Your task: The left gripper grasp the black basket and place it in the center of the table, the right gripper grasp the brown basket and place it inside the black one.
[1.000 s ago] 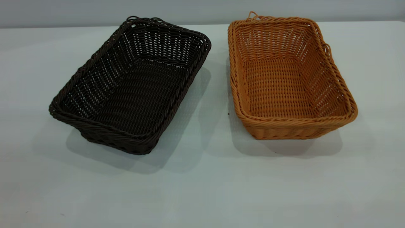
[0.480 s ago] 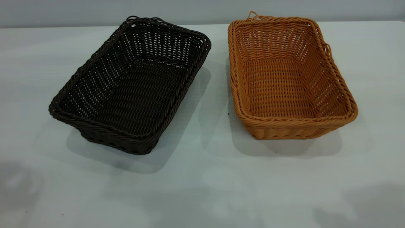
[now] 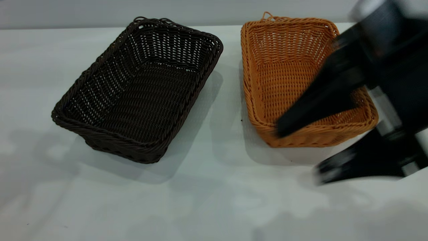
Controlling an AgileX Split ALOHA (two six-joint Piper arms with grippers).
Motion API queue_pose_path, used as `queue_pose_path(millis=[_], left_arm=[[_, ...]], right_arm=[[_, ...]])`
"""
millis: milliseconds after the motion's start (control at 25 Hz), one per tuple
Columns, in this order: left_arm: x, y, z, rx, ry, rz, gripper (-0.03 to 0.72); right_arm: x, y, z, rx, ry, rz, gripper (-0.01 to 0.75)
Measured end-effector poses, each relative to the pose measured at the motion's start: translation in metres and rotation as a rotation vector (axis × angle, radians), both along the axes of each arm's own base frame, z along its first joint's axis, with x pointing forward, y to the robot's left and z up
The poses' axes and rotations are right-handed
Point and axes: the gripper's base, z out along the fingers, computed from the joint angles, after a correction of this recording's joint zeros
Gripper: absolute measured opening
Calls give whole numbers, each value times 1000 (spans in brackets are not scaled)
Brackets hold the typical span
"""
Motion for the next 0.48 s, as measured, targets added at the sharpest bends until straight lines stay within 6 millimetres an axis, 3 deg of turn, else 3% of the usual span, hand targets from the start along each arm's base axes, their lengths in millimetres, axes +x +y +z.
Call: queue_pose_path(millis=[280,480], left_arm=[[6,-10,4,-107,-77,-51,579],[7,-11,5,-123,-90,-65,579]], right_arm=[[32,25,-54,30,211,-208,586],[64,37,-69,27,277,-298,586]])
